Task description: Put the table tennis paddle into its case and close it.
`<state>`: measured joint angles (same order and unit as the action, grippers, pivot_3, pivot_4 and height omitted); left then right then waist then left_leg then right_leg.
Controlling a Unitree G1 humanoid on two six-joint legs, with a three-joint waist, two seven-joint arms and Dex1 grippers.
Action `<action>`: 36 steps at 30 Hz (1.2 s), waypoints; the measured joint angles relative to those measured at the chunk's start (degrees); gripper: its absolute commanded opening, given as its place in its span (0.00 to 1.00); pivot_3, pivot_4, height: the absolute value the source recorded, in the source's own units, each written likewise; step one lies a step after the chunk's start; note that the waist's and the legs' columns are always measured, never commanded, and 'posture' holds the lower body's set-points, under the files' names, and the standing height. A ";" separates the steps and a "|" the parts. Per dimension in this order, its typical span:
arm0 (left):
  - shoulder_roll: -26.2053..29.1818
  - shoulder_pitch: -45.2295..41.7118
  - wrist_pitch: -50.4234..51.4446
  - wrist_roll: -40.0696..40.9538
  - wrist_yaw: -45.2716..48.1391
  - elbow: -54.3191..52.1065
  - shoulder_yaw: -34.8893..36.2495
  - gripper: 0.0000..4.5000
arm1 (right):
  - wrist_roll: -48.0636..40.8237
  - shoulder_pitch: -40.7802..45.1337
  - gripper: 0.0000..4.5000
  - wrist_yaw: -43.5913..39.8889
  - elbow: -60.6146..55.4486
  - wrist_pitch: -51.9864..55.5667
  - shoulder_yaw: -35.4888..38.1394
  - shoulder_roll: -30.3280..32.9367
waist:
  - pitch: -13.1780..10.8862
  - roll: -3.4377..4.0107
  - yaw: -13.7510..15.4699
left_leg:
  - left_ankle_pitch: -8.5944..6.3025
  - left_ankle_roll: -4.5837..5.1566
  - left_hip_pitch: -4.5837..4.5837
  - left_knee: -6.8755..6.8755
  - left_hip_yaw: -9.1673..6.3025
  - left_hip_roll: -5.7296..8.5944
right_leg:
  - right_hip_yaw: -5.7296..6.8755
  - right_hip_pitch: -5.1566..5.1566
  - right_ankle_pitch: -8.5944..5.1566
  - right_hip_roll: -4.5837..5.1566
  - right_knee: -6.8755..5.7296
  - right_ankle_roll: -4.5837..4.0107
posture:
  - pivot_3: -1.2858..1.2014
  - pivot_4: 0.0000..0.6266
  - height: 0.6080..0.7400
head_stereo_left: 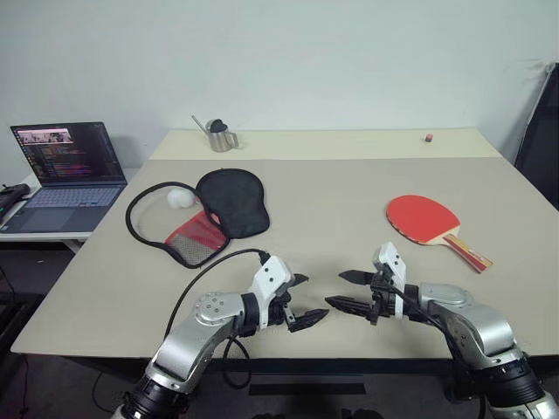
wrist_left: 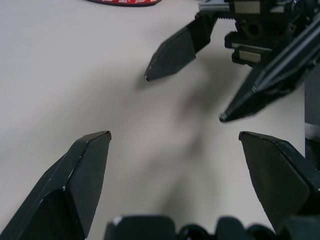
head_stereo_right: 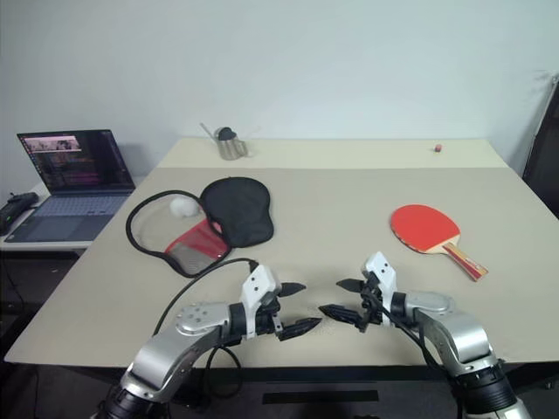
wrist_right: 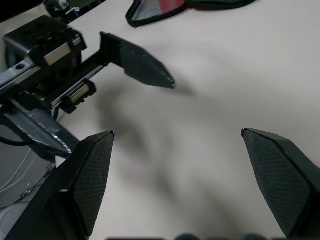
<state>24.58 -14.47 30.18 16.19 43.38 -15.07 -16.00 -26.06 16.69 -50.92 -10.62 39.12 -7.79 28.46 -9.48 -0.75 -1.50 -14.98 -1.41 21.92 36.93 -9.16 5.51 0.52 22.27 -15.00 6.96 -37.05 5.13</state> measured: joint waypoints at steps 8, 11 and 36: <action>-1.14 -0.77 -1.19 -1.35 0.00 2.22 -0.17 1.00 | -0.47 -0.23 0.99 0.17 -0.75 0.66 0.20 0.52 | 0.00 0.00 0.07 | 0.00 0.00 0.00 0.00 -0.01 0.00 | 0.01 -0.01 0.00 0.00 0.00 0.00 | 0.52 0.24 1.00; -1.14 -0.63 -2.26 -1.63 0.05 2.22 -0.17 1.00 | -0.62 -0.23 0.99 0.28 -1.67 1.21 0.46 0.71 | 0.00 0.00 0.07 | 0.00 0.00 0.00 0.00 -0.01 0.00 | 0.01 -0.01 0.00 0.00 0.00 0.00 | 0.52 0.24 1.00; 1.86 1.42 -6.72 -0.59 -2.54 2.05 11.15 1.00 | -2.02 7.80 0.99 1.05 0.03 0.93 3.00 -1.27 | 0.00 0.00 0.12 | 0.00 0.00 0.00 0.01 -0.01 0.00 | 0.01 0.00 0.00 0.00 0.00 0.00 | 0.52 0.24 1.00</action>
<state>26.44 -13.05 23.46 15.60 40.84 -13.02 -4.86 -28.08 24.49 -49.87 -10.58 40.06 -4.79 27.19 -9.48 -0.76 -1.38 -14.98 -1.41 21.92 36.94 -9.17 5.51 0.53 22.27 -15.00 6.96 -37.05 5.13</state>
